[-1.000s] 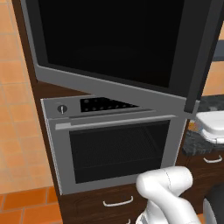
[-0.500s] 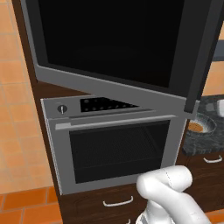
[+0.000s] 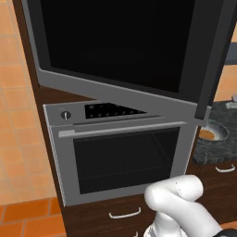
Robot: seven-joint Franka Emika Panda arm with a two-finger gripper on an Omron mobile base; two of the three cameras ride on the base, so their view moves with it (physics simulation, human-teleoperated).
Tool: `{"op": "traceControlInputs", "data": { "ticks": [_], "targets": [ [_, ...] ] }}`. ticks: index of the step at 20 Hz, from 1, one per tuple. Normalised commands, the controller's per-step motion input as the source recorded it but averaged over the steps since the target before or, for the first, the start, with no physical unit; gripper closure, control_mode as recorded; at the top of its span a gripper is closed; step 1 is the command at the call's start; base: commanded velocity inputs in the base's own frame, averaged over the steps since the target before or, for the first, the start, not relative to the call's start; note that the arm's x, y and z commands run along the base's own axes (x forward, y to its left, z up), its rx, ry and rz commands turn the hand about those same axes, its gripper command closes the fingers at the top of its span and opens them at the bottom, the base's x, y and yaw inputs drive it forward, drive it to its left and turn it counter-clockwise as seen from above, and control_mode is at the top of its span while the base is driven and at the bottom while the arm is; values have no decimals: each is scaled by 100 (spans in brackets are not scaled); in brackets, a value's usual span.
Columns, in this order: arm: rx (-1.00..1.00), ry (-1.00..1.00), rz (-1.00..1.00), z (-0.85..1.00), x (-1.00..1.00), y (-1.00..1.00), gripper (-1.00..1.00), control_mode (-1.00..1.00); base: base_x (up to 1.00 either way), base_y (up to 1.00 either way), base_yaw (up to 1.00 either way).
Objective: Open the microwave, place the bowl with waffle inside the microwave, then close the microwave door and turn it on.
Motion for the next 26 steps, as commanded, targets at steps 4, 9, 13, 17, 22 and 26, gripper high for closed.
{"op": "traceControlInputs", "data": {
  "ticks": [4, 9, 13, 17, 22, 26],
  "targets": [
    [16, 7, 0, -31, 65, 3, -100, -100, 0, 0, 0],
    [1, 22, 6, -8, 29, 56, -100, -100, 0, 0, 0],
    [-7, 8, 14, 2, -13, 75, -100, -100, 0, 0, 0],
    [-1, -5, 21, 18, -82, 16, -100, -100, 0, 0, 0],
    [-5, -4, 10, 3, -72, 73, -100, -100, 0, 0, 0],
    [-8, 0, 0, 0, -29, 100, -100, -100, 0, 0, 0]
  ]
}}
